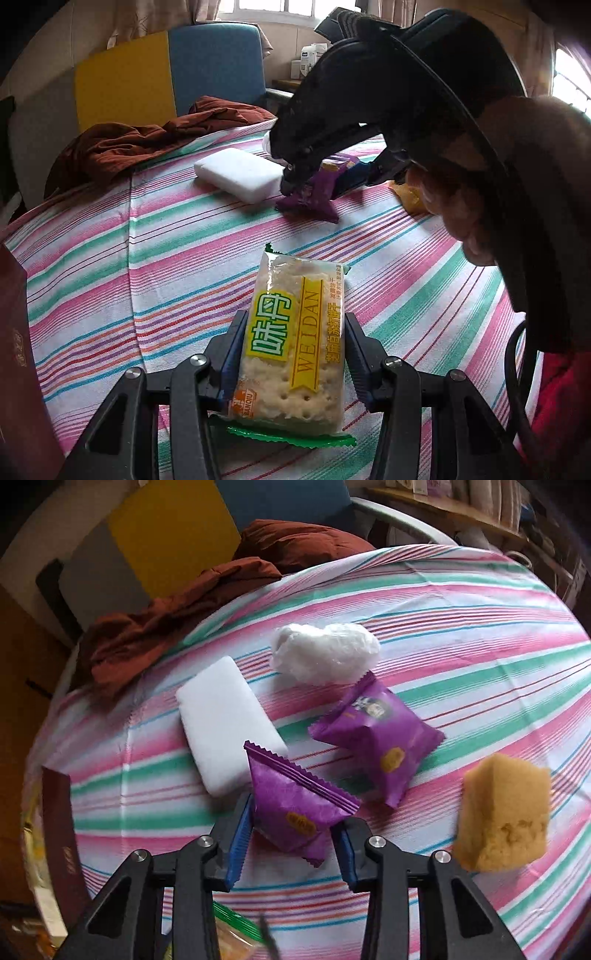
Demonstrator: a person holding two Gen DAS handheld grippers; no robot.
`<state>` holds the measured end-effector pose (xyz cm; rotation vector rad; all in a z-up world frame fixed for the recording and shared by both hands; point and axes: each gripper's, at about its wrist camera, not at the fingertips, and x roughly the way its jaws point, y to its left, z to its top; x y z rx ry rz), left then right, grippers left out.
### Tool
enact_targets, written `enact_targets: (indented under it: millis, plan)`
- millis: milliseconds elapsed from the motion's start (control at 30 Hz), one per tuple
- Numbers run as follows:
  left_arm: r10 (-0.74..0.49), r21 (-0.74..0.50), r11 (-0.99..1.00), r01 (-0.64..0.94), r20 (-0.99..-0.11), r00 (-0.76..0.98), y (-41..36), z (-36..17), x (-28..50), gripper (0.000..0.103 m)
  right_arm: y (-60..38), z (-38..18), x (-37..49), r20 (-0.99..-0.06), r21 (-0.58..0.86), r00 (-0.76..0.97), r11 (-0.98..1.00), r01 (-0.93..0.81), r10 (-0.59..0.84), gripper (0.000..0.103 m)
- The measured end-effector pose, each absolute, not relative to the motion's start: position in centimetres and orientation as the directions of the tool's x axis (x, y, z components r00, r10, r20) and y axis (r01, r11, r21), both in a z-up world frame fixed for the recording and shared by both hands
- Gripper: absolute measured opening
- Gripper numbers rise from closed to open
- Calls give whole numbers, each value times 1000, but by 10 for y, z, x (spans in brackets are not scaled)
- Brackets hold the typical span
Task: Organize objects
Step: 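Grasp the second WEIDAN cracker pack with the left gripper while the right grasps a purple candy packet, then carry the cracker pack and purple packet to the gold tray and release them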
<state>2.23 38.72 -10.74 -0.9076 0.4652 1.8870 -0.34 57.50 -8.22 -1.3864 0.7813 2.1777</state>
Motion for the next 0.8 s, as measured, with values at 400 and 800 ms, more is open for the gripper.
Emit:
enact_targets:
  millis: [400, 800]
  plan:
    - [590, -40, -472, -881, -757, -282, 388, -106, 25, 50, 574, -78, 1, -918, 189, -391, -783, -593, 74, 40]
    - [567, -46, -518, -854, -766, -302, 381, -100, 23, 48, 548, -71, -8, -892, 202, -450, -848, -490, 48, 40]
